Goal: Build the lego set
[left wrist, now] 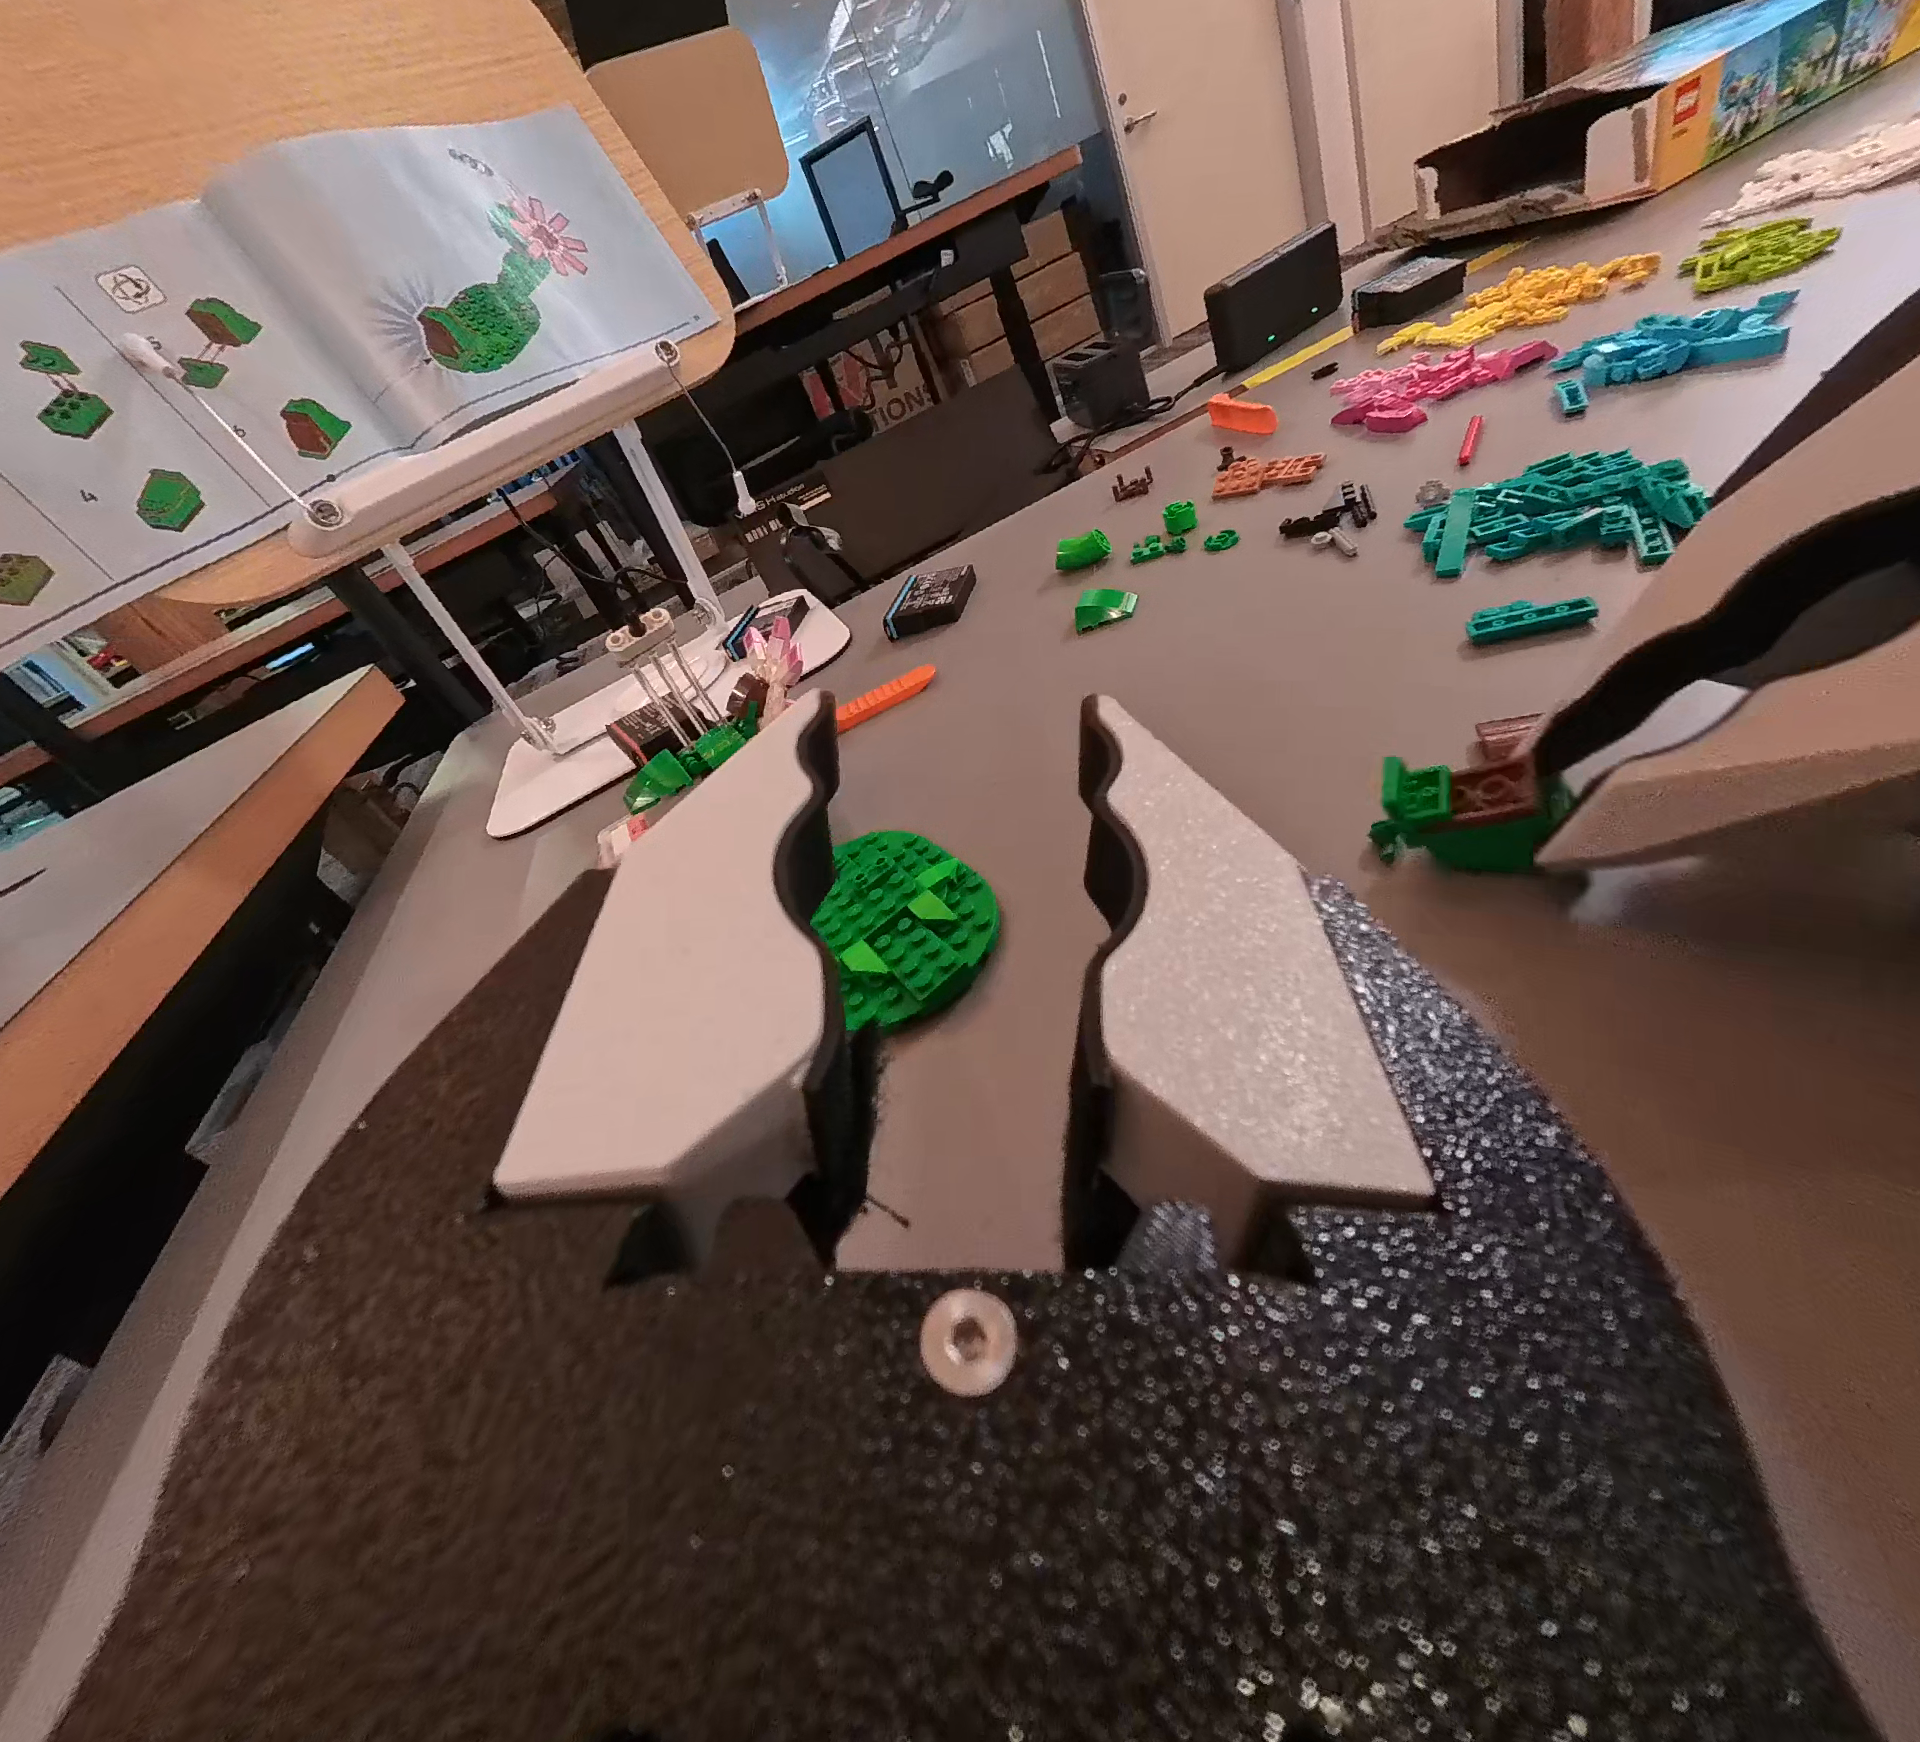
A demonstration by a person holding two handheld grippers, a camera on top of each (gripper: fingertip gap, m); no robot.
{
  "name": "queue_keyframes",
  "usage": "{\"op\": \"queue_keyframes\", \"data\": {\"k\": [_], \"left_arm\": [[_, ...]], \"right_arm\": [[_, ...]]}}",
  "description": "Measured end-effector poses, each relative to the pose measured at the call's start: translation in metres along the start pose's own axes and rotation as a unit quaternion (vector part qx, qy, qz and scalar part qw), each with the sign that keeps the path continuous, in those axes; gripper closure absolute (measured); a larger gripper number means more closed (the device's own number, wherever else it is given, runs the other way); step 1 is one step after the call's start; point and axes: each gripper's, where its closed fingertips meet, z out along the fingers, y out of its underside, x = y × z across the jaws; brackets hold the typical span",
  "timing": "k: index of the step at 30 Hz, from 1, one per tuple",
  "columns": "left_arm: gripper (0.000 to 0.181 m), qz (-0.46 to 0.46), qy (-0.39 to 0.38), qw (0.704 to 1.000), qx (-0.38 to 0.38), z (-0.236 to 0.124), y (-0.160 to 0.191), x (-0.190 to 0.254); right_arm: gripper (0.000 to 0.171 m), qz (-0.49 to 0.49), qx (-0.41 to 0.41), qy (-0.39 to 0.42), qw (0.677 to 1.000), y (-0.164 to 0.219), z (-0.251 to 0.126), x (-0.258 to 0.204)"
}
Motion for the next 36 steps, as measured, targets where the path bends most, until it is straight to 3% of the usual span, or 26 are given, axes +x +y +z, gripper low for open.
{"op": "queue_keyframes", "data": {"k": [1,4,7,9,11,14,19,30,32,34,36], "left_arm": [[0.137,-0.002,0.003,1.0,0.004,0.0,-0.001,0.001],[0.135,-0.019,0.031,0.999,0.027,-0.002,-0.009,0.008],[0.133,-0.073,0.158,0.985,0.007,-0.007,-0.013,0.04],[0.131,-0.147,0.264,0.953,-0.035,-0.012,-0.023,0.064],[0.128,-0.231,0.34,0.911,-0.022,-0.021,-0.047,0.074],[0.129,-0.313,0.38,0.87,0.02,-0.03,-0.067,0.069],[0.139,-0.402,0.424,0.81,0.046,-0.036,-0.078,0.066],[0.166,-0.429,0.465,0.773,0.053,-0.041,-0.084,0.08],[0.162,-0.431,0.463,0.772,0.06,-0.041,-0.085,0.079],[0.136,-0.406,0.447,0.794,0.07,-0.04,-0.084,0.074],[0.121,-0.311,0.425,0.847,0.071,-0.041,-0.078,0.074]], "right_arm": [[0.155,0.007,0.007,0.0,1.0,-0.002,-0.001,0.002],[0.156,0.051,0.063,-0.034,0.996,-0.016,-0.009,0.005],[0.156,0.13,0.173,-0.144,0.966,-0.049,-0.032,-0.004],[0.156,0.186,0.231,-0.223,0.928,-0.068,-0.051,-0.006],[0.156,0.22,0.269,-0.28,0.895,-0.081,-0.066,-0.005],[0.156,0.226,0.287,-0.335,0.869,-0.09,-0.081,-0.008],[0.156,0.22,0.294,-0.366,0.855,-0.096,-0.09,-0.015],[0.156,0.236,0.296,-0.401,0.834,-0.1,-0.094,-0.026],[0.156,0.242,0.297,-0.405,0.83,-0.101,-0.095,-0.026],[0.156,0.261,0.293,-0.409,0.824,-0.101,-0.095,-0.025],[0.156,0.287,0.282,-0.417,0.815,-0.1,-0.095,-0.023]]}}
